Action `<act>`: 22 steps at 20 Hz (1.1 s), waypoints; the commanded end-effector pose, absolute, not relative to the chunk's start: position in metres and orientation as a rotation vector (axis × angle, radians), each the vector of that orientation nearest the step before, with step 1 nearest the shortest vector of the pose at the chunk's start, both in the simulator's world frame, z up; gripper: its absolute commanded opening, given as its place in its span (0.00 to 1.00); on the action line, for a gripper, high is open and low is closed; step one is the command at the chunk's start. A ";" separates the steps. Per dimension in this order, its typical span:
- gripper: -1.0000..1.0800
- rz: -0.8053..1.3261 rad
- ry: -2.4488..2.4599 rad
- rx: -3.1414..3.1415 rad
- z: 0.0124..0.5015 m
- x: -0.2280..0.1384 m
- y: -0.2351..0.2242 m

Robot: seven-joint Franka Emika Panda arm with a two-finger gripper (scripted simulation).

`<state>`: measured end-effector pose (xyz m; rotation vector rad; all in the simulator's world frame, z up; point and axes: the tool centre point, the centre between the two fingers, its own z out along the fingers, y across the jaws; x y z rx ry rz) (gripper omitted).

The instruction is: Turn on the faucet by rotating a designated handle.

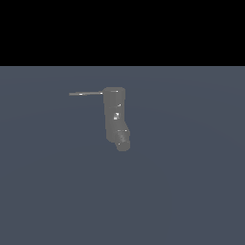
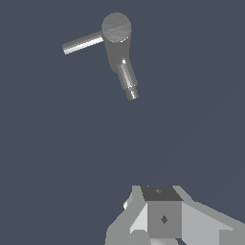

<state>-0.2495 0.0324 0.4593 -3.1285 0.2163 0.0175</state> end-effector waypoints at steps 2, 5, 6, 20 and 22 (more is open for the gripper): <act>0.00 0.018 0.309 -3.120 0.447 -0.241 0.047; 0.00 0.018 0.402 -3.109 0.434 -0.232 0.061; 0.00 0.017 0.433 -3.105 0.430 -0.229 0.066; 0.00 0.016 0.861 -3.011 0.370 -0.171 0.124; 0.00 0.016 0.920 -2.993 0.362 -0.162 0.131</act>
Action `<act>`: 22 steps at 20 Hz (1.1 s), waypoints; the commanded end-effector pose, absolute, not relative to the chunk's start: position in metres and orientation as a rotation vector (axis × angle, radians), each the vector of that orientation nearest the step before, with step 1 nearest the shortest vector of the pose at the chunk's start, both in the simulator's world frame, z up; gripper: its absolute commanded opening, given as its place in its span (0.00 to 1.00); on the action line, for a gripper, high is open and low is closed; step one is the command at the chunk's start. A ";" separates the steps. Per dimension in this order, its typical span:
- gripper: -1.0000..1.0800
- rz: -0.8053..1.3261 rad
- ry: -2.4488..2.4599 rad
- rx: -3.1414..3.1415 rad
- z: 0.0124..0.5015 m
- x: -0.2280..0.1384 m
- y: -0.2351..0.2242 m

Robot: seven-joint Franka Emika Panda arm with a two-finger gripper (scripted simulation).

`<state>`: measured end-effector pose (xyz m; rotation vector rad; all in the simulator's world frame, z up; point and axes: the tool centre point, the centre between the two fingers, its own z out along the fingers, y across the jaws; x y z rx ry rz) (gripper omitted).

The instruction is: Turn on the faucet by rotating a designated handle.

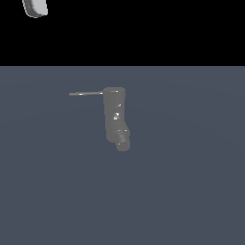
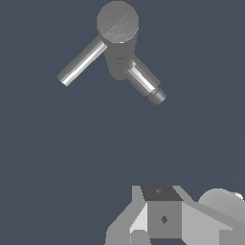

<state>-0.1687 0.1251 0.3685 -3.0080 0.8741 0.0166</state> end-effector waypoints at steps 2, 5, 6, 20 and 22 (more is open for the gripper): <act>0.00 0.016 0.978 -2.974 0.354 -0.152 0.137; 0.00 0.016 1.063 -2.943 0.342 -0.137 0.145; 0.00 0.016 1.091 -2.933 0.338 -0.132 0.148; 0.00 0.012 1.450 -2.772 0.285 -0.062 0.172; 0.00 0.011 1.499 -2.747 0.278 -0.051 0.174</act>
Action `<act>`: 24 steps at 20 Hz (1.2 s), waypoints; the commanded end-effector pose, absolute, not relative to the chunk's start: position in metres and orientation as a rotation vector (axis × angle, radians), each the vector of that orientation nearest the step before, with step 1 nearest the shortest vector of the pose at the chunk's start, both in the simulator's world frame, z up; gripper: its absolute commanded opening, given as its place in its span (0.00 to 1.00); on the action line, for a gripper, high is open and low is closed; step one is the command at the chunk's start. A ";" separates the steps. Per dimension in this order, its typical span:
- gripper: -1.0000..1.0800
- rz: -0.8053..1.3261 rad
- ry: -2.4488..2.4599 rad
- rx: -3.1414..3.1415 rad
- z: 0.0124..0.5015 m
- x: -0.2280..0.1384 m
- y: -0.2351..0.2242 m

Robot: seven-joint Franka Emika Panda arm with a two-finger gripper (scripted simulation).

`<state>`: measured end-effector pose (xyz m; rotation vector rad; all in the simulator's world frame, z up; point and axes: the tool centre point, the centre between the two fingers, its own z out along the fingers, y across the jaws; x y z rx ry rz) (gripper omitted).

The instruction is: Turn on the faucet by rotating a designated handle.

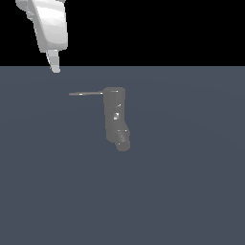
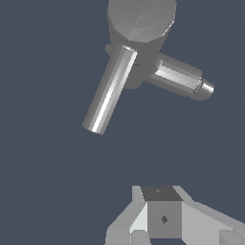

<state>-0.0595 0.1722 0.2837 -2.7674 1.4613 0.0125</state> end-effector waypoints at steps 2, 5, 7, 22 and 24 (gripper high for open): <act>0.00 0.010 1.549 -2.720 0.271 -0.041 0.175; 0.00 0.008 1.624 -2.678 0.259 -0.025 0.176; 0.00 0.007 1.677 -2.647 0.251 -0.013 0.176; 0.00 -0.001 1.968 -2.450 0.206 0.053 0.167; 0.00 -0.002 1.985 -2.437 0.203 0.057 0.166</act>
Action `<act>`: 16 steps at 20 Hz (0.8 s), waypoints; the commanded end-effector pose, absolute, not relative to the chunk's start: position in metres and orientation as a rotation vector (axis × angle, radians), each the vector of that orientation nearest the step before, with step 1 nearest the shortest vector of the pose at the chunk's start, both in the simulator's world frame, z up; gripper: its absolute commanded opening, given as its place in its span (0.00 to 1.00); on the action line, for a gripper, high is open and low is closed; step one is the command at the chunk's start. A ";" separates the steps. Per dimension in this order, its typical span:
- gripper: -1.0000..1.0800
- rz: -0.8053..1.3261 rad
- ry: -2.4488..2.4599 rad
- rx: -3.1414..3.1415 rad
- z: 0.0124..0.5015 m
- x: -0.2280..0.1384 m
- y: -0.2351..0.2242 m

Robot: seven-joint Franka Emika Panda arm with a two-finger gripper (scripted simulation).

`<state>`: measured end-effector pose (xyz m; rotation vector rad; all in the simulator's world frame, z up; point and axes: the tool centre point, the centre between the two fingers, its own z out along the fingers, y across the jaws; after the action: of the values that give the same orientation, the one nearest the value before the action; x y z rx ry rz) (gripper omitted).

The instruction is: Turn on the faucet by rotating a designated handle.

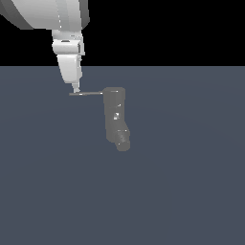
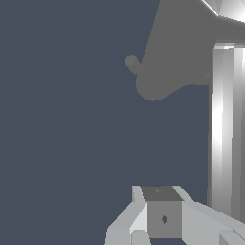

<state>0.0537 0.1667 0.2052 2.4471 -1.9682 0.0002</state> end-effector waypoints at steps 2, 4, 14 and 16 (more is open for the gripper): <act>0.00 0.001 -1.994 2.426 0.202 0.060 0.165; 0.00 0.001 -1.999 2.423 0.201 0.061 0.165; 0.00 0.000 -1.998 2.425 0.202 0.053 0.163; 0.00 0.000 -1.998 2.425 0.202 0.048 0.162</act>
<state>0.0517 0.1627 0.2017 2.4245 -1.9975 -0.0001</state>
